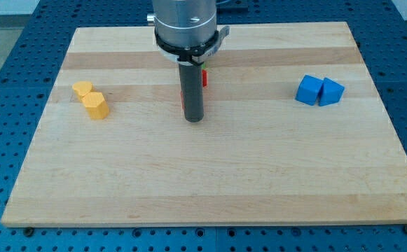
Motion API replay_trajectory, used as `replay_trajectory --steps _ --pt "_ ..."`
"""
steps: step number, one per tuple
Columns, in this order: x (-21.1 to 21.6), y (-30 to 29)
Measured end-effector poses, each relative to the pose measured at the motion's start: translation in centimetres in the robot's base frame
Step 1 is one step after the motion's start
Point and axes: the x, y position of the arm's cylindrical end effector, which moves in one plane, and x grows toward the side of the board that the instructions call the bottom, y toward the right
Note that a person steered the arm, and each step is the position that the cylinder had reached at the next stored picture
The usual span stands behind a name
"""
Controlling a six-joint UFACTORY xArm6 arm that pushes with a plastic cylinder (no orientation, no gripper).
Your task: Move your arm towards the yellow heart
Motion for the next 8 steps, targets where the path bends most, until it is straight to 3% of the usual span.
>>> replay_trajectory --steps 1,2,3,5,8 --pt "0.6 -1.1" --pt "4.0 -6.1" --pt "3.8 -9.3" --pt "-1.4 -8.3" --pt "-1.7 -8.5"
